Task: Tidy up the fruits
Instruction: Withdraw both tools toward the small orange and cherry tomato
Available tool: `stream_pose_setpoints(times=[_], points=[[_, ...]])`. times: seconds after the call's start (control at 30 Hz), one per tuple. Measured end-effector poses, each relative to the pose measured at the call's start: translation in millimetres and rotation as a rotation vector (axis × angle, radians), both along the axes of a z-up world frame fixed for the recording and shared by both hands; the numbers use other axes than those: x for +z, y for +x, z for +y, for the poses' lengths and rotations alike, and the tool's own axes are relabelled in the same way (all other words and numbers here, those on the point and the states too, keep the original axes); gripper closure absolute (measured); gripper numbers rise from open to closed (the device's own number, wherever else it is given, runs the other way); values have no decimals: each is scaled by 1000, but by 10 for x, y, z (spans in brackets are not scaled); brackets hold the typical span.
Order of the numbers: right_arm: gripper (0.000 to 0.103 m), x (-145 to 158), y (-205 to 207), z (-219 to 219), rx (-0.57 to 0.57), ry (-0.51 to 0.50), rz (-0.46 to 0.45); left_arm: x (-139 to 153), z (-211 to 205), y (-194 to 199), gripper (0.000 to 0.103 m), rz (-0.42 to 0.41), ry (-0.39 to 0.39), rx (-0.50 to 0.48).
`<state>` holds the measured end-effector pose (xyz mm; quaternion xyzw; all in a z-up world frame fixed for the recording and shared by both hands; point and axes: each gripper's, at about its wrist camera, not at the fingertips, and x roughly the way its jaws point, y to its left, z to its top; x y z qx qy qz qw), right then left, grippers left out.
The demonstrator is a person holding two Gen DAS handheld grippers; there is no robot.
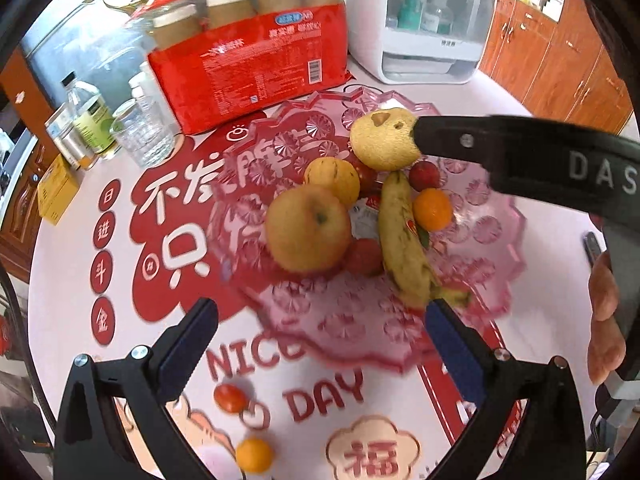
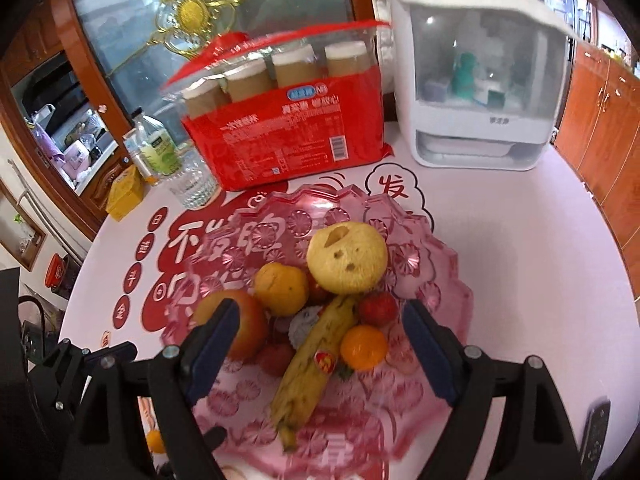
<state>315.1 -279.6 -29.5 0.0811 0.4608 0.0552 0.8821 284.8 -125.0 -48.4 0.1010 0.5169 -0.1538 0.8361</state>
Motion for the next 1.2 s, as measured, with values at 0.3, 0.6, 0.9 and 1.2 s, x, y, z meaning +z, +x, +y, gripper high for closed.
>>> stream_pose_setpoints(times=[0.3, 0.6, 0.9, 1.2], points=[[19, 359, -702, 206, 37, -4, -95, 404, 327, -633, 0, -96, -92, -27], [19, 681, -1261, 427, 82, 2, -212, 613, 587, -1166, 0, -178, -124, -17], [19, 681, -1612, 691, 155, -1, -252, 547, 1017, -1511, 0, -239, -87, 136], [19, 462, -1664, 1042, 213, -75, -227, 140, 1438, -1487, 0, -174, -86, 281]])
